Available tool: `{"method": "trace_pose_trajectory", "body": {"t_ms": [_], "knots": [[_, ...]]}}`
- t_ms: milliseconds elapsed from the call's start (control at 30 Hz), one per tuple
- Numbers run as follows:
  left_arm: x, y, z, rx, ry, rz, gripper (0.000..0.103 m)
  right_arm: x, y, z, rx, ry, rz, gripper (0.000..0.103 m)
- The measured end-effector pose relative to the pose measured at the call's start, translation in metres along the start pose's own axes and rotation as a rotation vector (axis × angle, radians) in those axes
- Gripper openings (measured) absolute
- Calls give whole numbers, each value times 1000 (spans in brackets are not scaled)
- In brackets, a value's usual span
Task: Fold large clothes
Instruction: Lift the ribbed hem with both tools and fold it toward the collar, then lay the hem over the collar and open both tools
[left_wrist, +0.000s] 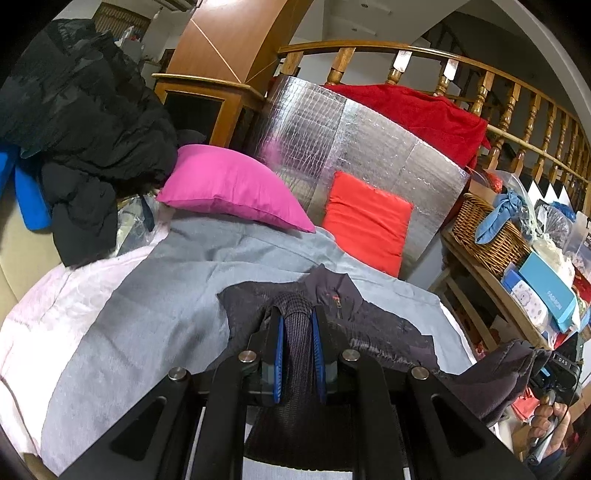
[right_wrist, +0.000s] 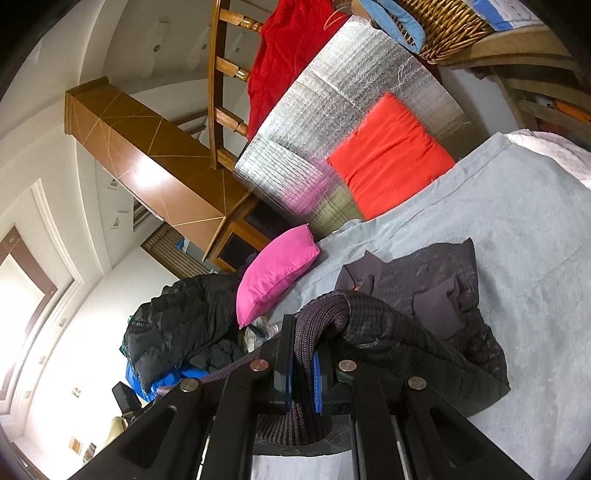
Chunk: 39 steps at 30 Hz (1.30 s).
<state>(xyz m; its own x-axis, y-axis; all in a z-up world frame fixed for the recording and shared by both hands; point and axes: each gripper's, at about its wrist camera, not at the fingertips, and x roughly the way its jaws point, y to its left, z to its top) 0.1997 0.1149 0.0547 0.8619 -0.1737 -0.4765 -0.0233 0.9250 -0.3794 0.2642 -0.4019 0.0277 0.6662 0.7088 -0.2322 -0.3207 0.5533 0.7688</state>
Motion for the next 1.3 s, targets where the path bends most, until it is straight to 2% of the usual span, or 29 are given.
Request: {"method": "trace_pose_trajectory", "body": {"t_ms": [300,567,767,933,1300], "knots": [[25,-9,26,42,-20,29,15,21,-3,26,-9,-12,-9,8],[68,-19,60,75,-32,62,15,59,0,69,-34,-30,-37,8],[128,-22,78,102,-6,109,15,103,-22,102,-7,-21,-108,8],[186,-16,79,109,33,156,15,150,-53,121,14,18,-186,8],[295,10,60,107,144,242,15,238,-119,131,38,109,-328,8]]}}
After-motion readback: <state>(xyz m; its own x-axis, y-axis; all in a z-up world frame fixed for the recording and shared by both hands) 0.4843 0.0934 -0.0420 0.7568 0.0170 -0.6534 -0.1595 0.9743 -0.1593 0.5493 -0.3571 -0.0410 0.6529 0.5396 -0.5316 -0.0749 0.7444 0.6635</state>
